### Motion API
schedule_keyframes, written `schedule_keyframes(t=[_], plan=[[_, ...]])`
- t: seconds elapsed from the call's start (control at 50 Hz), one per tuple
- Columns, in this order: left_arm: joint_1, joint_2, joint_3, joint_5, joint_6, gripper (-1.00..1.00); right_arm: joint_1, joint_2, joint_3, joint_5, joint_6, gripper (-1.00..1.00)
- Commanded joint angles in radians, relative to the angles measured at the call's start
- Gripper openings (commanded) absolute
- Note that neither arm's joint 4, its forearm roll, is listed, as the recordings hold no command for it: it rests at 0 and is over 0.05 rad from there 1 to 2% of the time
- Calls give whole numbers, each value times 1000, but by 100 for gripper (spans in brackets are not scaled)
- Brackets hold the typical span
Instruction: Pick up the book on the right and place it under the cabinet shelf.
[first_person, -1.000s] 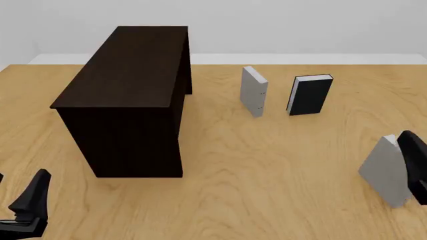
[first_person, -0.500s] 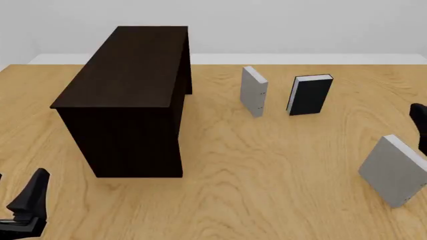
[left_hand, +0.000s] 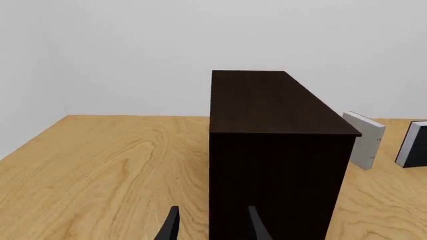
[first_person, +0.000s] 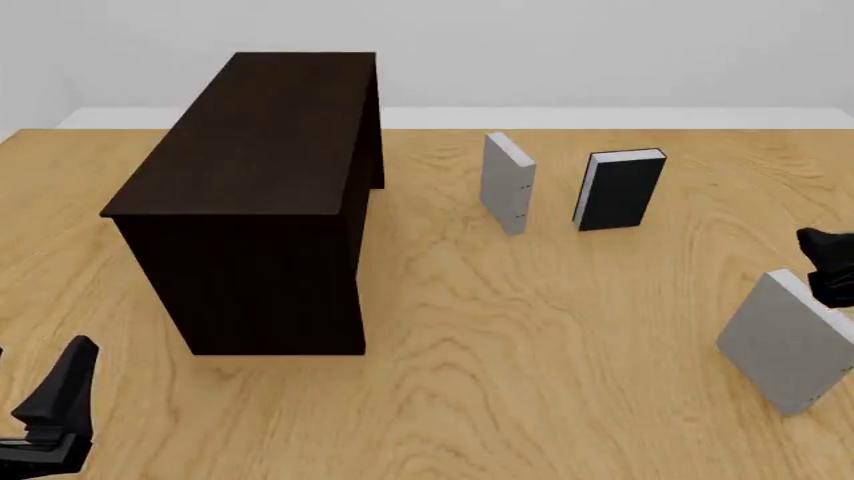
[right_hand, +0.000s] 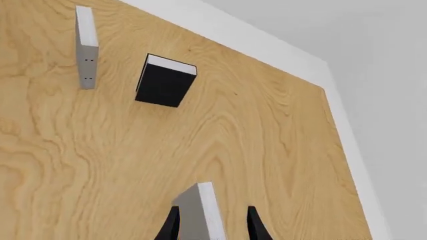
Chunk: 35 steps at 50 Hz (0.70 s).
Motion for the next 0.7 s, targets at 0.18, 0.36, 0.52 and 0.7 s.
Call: schedule_keyframes(t=[0.18,0.36,0.52,0.7], plan=[[1,0,2,-1,0,100,-35,143,7,-28,-101,100],[0,1,-5,6,2,100,-48,189,11,-38,-129,100],[-1,1,0,2,5,100,-65,235,34,-67,-148,100],[-2,1,5,-3,10,100,-80,269,55,-100,-143,100]])
